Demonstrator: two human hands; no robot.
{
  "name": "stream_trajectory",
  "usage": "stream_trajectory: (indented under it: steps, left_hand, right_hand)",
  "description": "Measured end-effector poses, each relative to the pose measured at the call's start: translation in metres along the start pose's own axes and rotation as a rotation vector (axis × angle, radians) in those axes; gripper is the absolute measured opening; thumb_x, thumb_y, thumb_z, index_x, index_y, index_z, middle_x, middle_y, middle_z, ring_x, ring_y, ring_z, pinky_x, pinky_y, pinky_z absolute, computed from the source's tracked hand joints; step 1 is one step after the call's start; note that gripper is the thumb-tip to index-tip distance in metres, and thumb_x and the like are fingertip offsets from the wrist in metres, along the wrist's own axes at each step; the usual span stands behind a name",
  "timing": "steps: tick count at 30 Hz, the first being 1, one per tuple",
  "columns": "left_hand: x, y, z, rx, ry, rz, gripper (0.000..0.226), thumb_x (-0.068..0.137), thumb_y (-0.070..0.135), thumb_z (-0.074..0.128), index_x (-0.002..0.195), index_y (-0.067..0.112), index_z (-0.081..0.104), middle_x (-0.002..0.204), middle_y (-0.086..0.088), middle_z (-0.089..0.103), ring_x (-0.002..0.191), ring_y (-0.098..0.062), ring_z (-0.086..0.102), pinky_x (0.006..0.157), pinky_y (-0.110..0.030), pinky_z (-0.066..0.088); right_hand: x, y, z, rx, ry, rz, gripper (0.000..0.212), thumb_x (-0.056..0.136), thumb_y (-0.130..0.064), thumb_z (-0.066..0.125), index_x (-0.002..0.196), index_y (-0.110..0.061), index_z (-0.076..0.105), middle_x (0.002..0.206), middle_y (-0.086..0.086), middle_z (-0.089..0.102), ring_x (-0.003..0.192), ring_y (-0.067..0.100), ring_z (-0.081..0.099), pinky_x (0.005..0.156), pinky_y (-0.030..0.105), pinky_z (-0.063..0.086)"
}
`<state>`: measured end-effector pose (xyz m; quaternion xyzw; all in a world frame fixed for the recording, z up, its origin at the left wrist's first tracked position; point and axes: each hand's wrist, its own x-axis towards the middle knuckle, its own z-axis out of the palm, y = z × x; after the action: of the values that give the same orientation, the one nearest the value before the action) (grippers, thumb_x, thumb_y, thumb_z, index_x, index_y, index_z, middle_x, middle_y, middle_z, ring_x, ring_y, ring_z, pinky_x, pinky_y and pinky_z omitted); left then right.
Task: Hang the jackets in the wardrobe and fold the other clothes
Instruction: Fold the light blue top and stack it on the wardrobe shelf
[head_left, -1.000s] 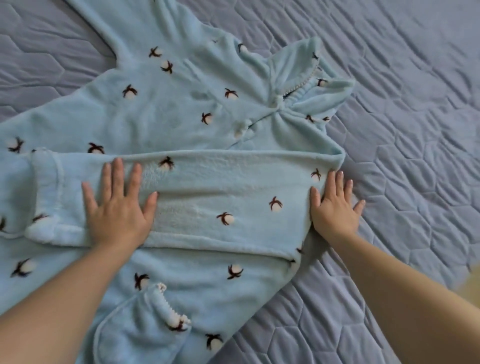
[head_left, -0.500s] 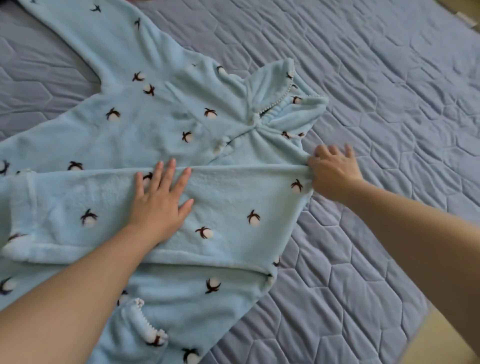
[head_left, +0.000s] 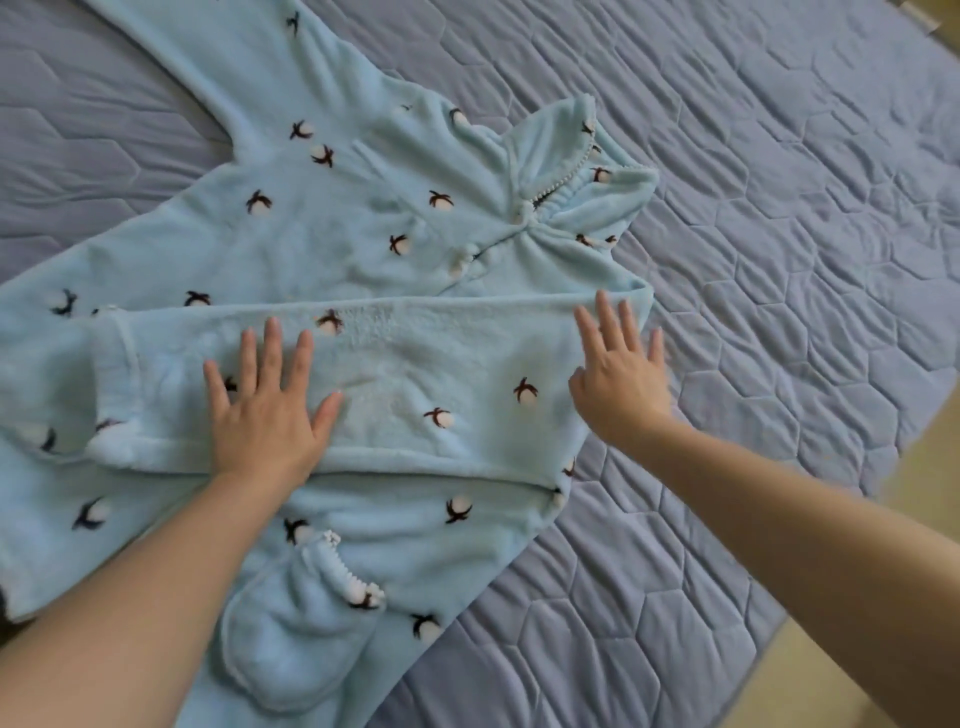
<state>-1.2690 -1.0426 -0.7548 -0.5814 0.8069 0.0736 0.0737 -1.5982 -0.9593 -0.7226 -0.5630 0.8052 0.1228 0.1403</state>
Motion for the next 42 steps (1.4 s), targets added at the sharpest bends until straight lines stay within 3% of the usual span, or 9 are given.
stream_trajectory:
  steps: [4, 8, 15, 19, 22, 25, 30, 35, 42]
  left_hand:
    - [-0.048, -0.073, 0.002, 0.153, -0.091, 0.078, 0.068, 0.093, 0.045, 0.042, 0.152, 0.025, 0.016, 0.160, -0.002, 0.007, 0.148, -0.024, 0.006, 0.113, -0.054, -0.006]
    - [-0.080, -0.144, -0.003, 0.232, -0.130, 0.235, 0.072, 0.090, 0.034, 0.050, 0.151, 0.018, 0.015, 0.160, -0.005, 0.008, 0.148, -0.020, 0.006, 0.110, -0.049, -0.019]
    - [-0.146, -0.187, -0.014, 0.313, -0.506, 0.353, 0.075, 0.096, 0.032, 0.037, 0.151, 0.020, -0.011, 0.158, -0.004, -0.021, 0.147, -0.022, -0.011, 0.117, -0.047, 0.011]
    - [-0.168, -0.192, -0.031, 0.282, -0.696, 0.320, 0.071, 0.097, 0.028, 0.035, 0.152, 0.022, -0.009, 0.159, 0.000, -0.019, 0.147, -0.021, -0.008, 0.118, -0.045, 0.012]
    - [-0.170, -0.198, -0.047, 0.222, -0.811, 0.316, 0.065, 0.097, 0.028, 0.035, 0.153, 0.023, 0.004, 0.160, 0.002, -0.011, 0.148, -0.019, -0.002, 0.116, -0.044, 0.020]
    - [-0.170, -0.208, -0.065, 0.185, -0.825, 0.336, 0.059, 0.097, 0.028, 0.036, 0.152, 0.021, 0.017, 0.161, 0.002, -0.001, 0.147, -0.019, 0.008, 0.113, -0.041, 0.028]
    - [-0.177, -0.229, -0.109, 0.108, -0.750, 0.365, 0.052, 0.096, 0.027, 0.039, 0.146, 0.020, 0.032, 0.156, -0.001, 0.022, 0.140, -0.021, 0.026, 0.107, -0.039, 0.035]
    - [-0.178, -0.263, -0.147, 0.030, -0.588, 0.460, 0.037, 0.094, 0.024, 0.042, 0.129, 0.021, 0.051, 0.134, 0.004, 0.048, 0.119, -0.015, 0.047, 0.093, -0.034, 0.045]
    - [-0.067, -0.299, -0.162, 0.114, -0.525, 0.609, 0.030, 0.093, 0.025, 0.043, 0.120, 0.021, 0.056, 0.124, 0.002, 0.053, 0.114, -0.019, 0.050, 0.092, -0.035, 0.043]
  right_hand:
    - [-0.068, -0.059, 0.032, -0.002, -0.191, -0.126, 0.063, 0.099, -0.038, 0.027, 0.152, -0.029, -0.006, 0.160, -0.001, -0.017, 0.148, 0.026, -0.010, 0.117, 0.054, 0.009]
    - [-0.121, -0.078, 0.052, -0.059, -0.290, 0.081, 0.072, 0.097, -0.032, 0.037, 0.152, -0.028, -0.009, 0.160, 0.001, -0.018, 0.148, 0.030, -0.009, 0.116, 0.054, 0.016]
    - [-0.242, -0.176, 0.072, 0.176, -0.578, 0.087, 0.077, 0.094, -0.016, 0.042, 0.153, -0.031, -0.005, 0.159, -0.005, -0.020, 0.147, 0.027, -0.013, 0.118, 0.051, 0.013]
    - [-0.291, -0.218, 0.066, 0.227, -0.738, 0.107, 0.071, 0.093, -0.017, 0.041, 0.152, -0.030, 0.005, 0.161, -0.008, -0.006, 0.148, 0.028, -0.003, 0.115, 0.052, 0.021]
    - [-0.310, -0.239, 0.057, 0.209, -0.851, 0.129, 0.051, 0.096, -0.024, 0.037, 0.147, -0.023, 0.030, 0.157, -0.001, 0.017, 0.145, 0.029, 0.013, 0.110, 0.049, 0.030]
    - [-0.319, -0.256, 0.043, 0.272, -0.774, 0.192, 0.045, 0.096, -0.024, 0.038, 0.141, -0.022, 0.039, 0.145, 0.004, 0.035, 0.137, 0.028, 0.030, 0.103, 0.046, 0.038]
    - [-0.337, -0.302, 0.013, 0.356, -0.554, 0.210, 0.044, 0.096, -0.024, 0.039, 0.139, -0.018, 0.042, 0.137, 0.007, 0.043, 0.128, 0.027, 0.039, 0.099, 0.040, 0.042]
    - [-0.354, -0.356, -0.019, 0.447, -0.567, 0.170, 0.043, 0.095, -0.024, 0.041, 0.138, -0.017, 0.043, 0.135, 0.007, 0.044, 0.125, 0.029, 0.041, 0.096, 0.043, 0.043]
    - [-0.277, -0.398, -0.057, 0.488, -0.475, 0.256, 0.055, 0.094, -0.019, 0.042, 0.147, -0.022, 0.029, 0.155, 0.005, 0.025, 0.141, 0.024, 0.024, 0.106, 0.041, 0.036]
